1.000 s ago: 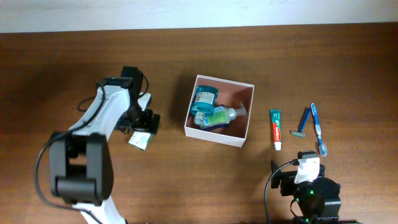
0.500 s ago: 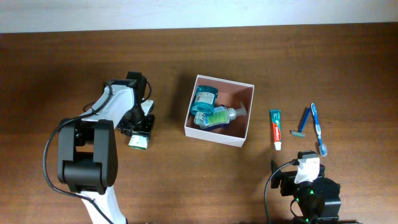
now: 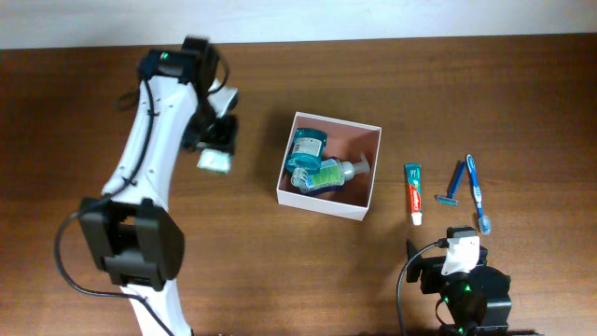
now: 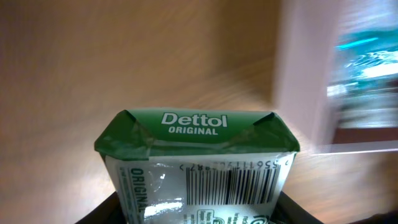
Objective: Pack container
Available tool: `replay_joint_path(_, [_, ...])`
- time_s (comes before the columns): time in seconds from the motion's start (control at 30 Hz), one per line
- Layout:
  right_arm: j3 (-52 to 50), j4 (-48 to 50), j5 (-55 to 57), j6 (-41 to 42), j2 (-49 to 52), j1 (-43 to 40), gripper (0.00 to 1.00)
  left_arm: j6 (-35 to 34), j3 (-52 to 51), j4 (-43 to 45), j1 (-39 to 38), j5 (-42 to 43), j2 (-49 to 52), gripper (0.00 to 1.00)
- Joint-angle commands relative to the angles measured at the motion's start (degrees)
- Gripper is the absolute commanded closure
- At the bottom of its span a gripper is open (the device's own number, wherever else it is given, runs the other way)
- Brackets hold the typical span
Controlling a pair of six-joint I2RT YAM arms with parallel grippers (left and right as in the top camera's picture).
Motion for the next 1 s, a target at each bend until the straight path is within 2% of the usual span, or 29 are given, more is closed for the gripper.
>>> replay_joint_path(0.0, [-0.31, 0.0, -0.5, 0.04, -0.39, -0.44, 0.01, 0.5, 4.57, 0.76, -8.57, 4.09, -0.5, 0.73])
replay_joint_path(0.07, [-0.31, 0.0, -0.5, 0.02, -0.39, -0.44, 0.01, 0.5, 4.15, 3.8, -13.2, 4.07, -0.31, 0.73])
replay_joint_path(0.13, [-0.31, 0.0, -0.5, 0.04, -0.39, -0.44, 0.01, 0.5, 2.99, 7.48, -16.72, 4.0, -0.13, 0.67])
replay_joint_path(0.17, [-0.31, 0.0, -0.5, 0.02, -0.39, -0.44, 0.01, 0.5, 1.53, 11.41, -19.82, 3.32, 0.11, 0.59])
replay_joint_path(0.27, [-0.31, 0.0, -0.5, 0.02, -0.39, -0.44, 0.01, 0.48, -0.15, 16.79, -24.39, -1.16, 1.4, 0.44])
replay_joint_path(0.4, [-0.31, -0.02, -0.5, 0.02, -0.37, -0.44, 0.01, 0.26, -0.15, 19.19, -25.99, -2.62, 3.39, 0.35])
replay_joint_path(0.5, [-0.31, 0.0, -0.5, 0.04, -0.39, -0.44, 0.01, -1.05, -0.15, 20.11, -24.85, -2.6, 4.04, 0.2])
replay_joint_path(0.57, [-0.31, 0.0, -0.5, 0.02, -0.37, -0.44, 0.01, -1.05, 0.09, 20.04, -23.8, -2.6, 4.0, 0.2])
replay_joint_path(0.7, [-0.31, 0.0, -0.5, 0.02, -0.39, -0.44, 0.01, -1.05, 6.45, 12.09, -20.37, -2.64, 3.76, 0.13])
replay_joint_path(0.77, [-0.31, -0.02, -0.5, 0.04, -0.37, -0.44, 0.01, -1.07, 12.09, 5.97, -17.66, -2.64, 3.74, 0.01])
replay_joint_path(0.97, [-0.31, -0.02, -0.5, 0.04, -0.37, -0.44, 0.01, -5.01, 28.68, -10.1, -5.42, -3.04, 3.74, 0.01])
